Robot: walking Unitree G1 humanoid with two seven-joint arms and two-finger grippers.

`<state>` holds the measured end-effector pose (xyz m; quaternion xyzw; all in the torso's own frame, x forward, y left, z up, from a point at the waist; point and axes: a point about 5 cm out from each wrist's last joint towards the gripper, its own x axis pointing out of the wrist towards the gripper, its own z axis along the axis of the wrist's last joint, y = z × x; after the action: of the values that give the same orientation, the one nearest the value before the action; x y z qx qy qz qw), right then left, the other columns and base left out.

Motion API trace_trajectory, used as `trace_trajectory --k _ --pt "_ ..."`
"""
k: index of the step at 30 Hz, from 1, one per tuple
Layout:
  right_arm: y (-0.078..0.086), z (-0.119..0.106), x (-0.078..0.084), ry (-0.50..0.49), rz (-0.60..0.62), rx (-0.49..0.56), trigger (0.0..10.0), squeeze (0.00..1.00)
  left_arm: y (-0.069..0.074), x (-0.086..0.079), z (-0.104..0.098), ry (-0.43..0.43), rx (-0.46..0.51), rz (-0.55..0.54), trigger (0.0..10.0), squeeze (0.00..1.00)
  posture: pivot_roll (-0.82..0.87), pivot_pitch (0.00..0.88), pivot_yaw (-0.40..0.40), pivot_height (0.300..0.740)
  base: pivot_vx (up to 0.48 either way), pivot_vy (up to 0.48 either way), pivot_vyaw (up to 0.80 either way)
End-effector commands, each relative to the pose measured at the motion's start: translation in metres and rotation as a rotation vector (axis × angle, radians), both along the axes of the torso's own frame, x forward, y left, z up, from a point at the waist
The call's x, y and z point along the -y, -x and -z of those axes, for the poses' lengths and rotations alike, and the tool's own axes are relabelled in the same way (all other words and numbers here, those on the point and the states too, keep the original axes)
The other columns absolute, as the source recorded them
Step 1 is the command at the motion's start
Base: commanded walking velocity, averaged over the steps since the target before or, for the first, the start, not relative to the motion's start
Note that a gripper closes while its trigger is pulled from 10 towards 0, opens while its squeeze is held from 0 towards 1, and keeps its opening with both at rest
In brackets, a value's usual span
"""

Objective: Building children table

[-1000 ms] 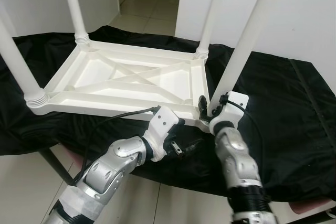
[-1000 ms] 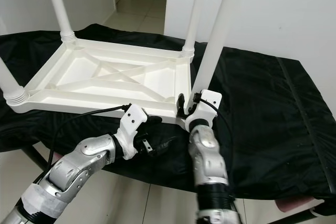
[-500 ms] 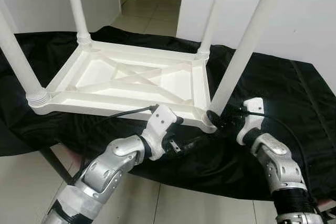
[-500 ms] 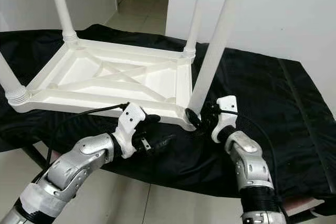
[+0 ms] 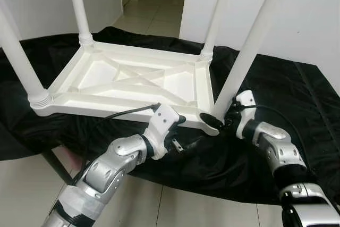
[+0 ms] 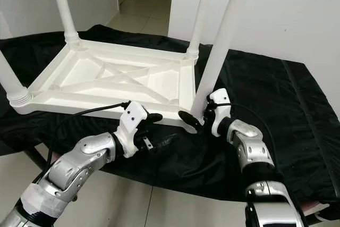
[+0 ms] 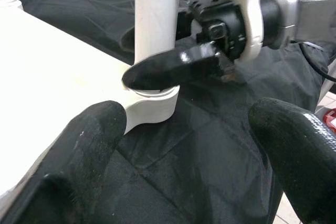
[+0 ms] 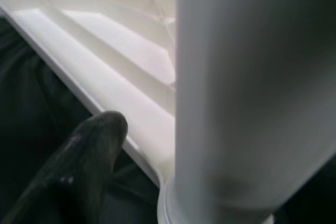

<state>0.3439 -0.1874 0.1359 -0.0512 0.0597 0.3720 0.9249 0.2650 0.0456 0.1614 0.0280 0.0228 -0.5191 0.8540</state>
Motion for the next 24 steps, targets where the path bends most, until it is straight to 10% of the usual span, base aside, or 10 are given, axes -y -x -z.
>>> trace_trajectory --k 1,2,4,17,18,20,21,24 --pt "-0.001 0.006 0.000 0.052 -0.029 -0.029 6.2 0.00 0.001 0.001 -0.001 -0.008 0.003 0.052 10.0 0.00 0.02 0.000 -0.090 0.740 0.000 0.000 0.00" --pt "-0.001 0.006 0.000 0.052 -0.029 -0.029 6.2 0.00 0.001 0.001 -0.001 -0.008 0.003 0.052 10.0 0.00 0.02 0.000 -0.090 0.740 0.000 0.000 0.00" --pt "-0.002 0.011 0.001 0.072 -0.041 -0.055 0.0 0.00 0.000 0.000 -0.001 -0.009 0.006 0.045 10.0 0.00 0.03 0.000 -0.095 0.740 0.000 0.000 0.00" --pt "-0.003 0.017 0.013 0.081 -0.047 -0.088 0.0 0.00 0.001 -0.001 -0.001 -0.008 0.006 0.037 10.0 0.00 0.03 0.000 -0.096 0.740 0.000 0.000 0.00" --pt "-0.003 0.017 0.015 0.073 -0.034 -0.087 3.5 0.00 0.001 -0.001 -0.001 -0.008 0.007 0.038 10.0 0.00 0.03 0.000 -0.096 0.740 0.000 0.000 0.00" --pt "-0.003 0.018 0.015 0.067 -0.025 -0.088 3.5 0.00 0.001 -0.001 -0.001 -0.007 0.007 0.038 10.0 0.00 0.03 0.000 -0.096 0.740 0.000 0.000 0.00" --pt "-0.003 0.017 0.015 0.038 -0.019 -0.088 10.0 0.00 0.001 -0.001 -0.001 -0.007 0.006 0.039 10.0 0.00 0.03 0.000 -0.096 0.740 0.000 0.000 0.00" --pt "-0.003 0.016 0.015 0.017 0.000 -0.085 10.0 0.00 0.001 0.000 -0.001 -0.006 0.005 0.040 10.0 0.00 0.02 0.000 -0.096 0.740 0.000 0.000 0.00"
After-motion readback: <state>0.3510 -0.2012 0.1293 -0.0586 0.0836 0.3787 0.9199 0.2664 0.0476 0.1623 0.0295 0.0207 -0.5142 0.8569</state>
